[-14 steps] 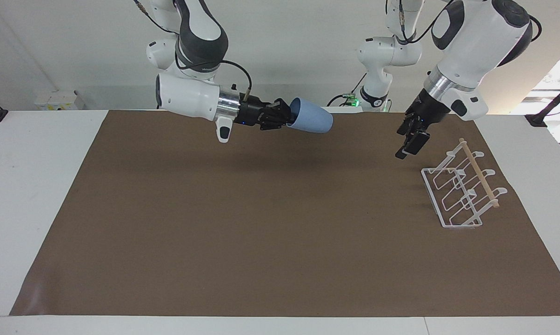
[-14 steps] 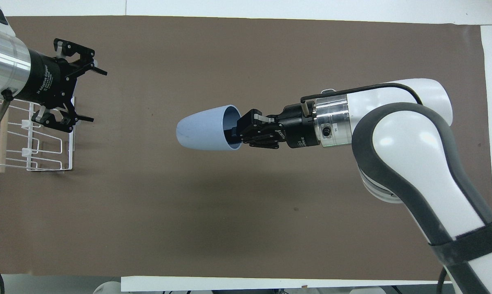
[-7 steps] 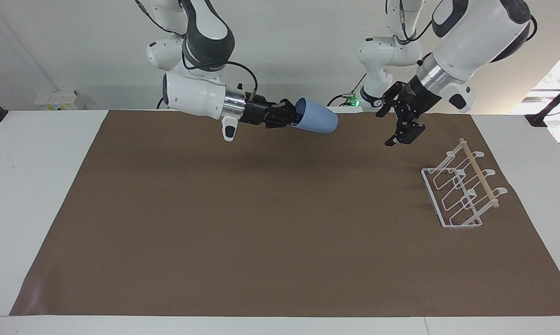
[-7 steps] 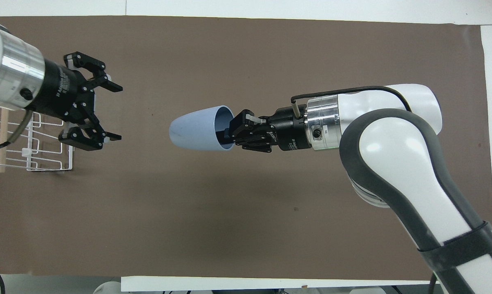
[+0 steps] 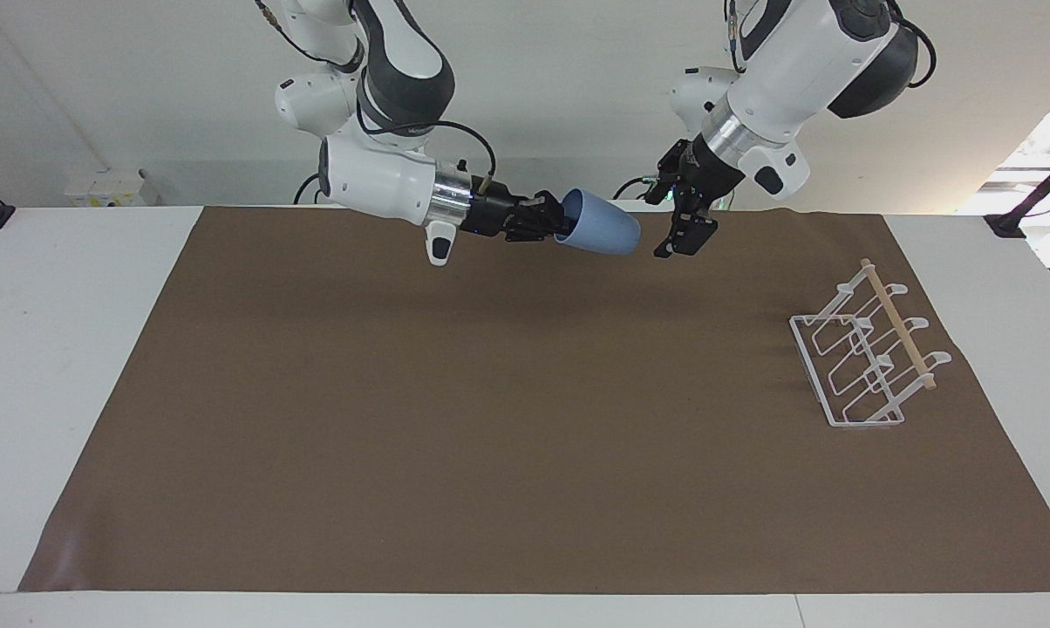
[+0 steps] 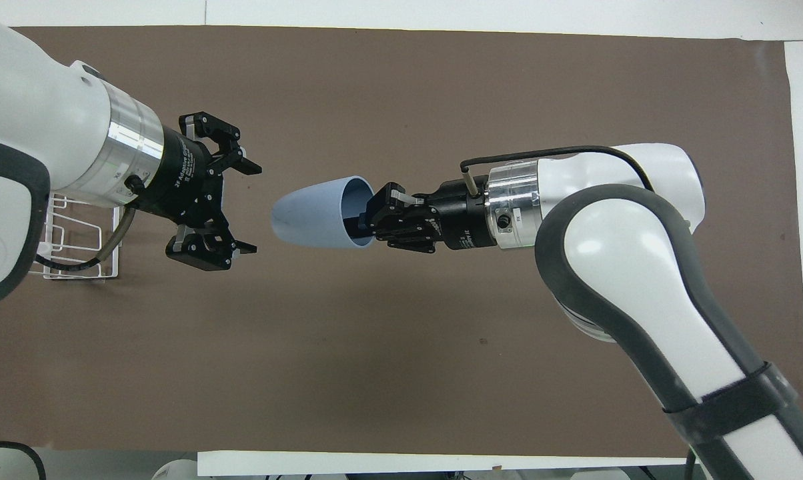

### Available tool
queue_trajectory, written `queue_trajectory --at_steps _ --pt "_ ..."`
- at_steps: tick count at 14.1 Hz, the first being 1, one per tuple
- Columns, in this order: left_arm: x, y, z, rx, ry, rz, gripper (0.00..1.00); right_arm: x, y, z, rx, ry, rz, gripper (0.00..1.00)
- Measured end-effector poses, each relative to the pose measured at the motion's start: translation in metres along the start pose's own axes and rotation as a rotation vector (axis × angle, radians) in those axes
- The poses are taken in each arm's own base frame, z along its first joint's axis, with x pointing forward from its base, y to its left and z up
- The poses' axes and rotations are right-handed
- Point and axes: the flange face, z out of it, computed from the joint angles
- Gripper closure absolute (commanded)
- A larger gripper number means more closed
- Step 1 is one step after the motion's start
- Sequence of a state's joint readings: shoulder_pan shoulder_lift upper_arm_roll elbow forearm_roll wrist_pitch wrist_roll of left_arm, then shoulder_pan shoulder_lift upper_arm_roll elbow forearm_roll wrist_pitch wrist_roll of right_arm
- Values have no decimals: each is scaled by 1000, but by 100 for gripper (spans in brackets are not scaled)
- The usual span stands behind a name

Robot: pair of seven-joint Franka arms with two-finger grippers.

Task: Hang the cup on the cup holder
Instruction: 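Close the left gripper on the cup base held by the right gripper, then carry the cup with the left gripper while the right gripper withdraws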

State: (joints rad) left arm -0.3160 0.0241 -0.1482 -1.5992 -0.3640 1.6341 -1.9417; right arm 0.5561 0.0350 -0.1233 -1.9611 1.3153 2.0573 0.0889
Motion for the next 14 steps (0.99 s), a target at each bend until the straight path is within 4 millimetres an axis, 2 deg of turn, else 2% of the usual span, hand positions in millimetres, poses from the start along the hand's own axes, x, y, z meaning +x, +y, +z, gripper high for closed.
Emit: queue_trajectory --at_steps 5,7,9,10,11,14 --pt "-5 6 6 -52 -50 -53 0 0 1 0 0 2 2 100" --pt "-8 5 18 -50 -49 -51 2 1 1 0 0 2 2 100" --pt "-15 2 28 -57 -58 -45 10 1 1 0 0 3 2 100" --pt "-18 -1 30 -53 -72 -46 33 1 1 0 0 3 2 100" --pt "-19 -2 31 -47 -85 -49 97 1 1 0 0 3 2 100" --pt "-19 -5 31 -46 -91 -46 100 2 2 -2 0 9 5 100"
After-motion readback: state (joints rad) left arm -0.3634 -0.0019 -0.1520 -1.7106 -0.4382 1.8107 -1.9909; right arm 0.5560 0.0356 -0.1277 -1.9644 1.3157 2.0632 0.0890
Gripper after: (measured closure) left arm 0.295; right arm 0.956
